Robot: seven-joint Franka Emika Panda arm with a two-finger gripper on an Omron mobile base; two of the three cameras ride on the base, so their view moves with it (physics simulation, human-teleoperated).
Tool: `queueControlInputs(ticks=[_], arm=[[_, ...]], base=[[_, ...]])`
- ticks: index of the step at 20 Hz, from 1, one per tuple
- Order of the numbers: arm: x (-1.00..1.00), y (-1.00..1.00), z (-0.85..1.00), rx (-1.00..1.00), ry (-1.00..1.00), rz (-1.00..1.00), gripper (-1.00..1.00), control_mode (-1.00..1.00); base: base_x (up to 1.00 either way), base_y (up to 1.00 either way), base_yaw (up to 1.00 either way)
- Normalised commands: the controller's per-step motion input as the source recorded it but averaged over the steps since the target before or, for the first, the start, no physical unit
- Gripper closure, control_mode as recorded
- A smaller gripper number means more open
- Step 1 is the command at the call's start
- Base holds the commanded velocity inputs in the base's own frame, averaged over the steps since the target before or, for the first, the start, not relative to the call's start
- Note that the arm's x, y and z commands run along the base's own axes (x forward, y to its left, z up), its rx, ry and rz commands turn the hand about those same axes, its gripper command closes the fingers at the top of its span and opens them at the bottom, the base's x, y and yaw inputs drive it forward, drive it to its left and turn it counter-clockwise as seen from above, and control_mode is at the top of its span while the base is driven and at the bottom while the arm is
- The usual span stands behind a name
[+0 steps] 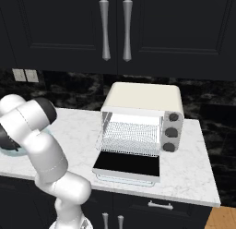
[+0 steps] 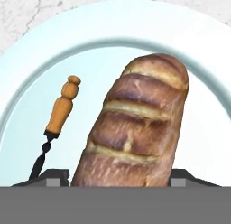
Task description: Pick up the kebab skewer and baguette bread, and place them inside the toaster oven. Close the toaster oven door and start by setting the timer.
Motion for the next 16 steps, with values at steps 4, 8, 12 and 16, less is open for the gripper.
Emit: queueControlInputs(ticks=[4, 8, 12, 16], arm=[[0.0, 0.0, 0.0, 0.0, 0.0, 0.0, 1.0, -1.0], [0.0, 0.0, 0.0, 0.0, 0.0, 0.0, 1.0, -1.0], [-0.08, -0.24, 0.0, 0.0, -0.03, 0.01, 1.0, -1.0], [-0.42, -0.54, 0.12, 0.0, 0.0, 0.0, 1.0, -1.0]], base=[[0.0, 0.0, 0.0], [0.0, 0.0, 0.0], [0.0, 0.0, 0.0], [0.0, 0.0, 0.0]])
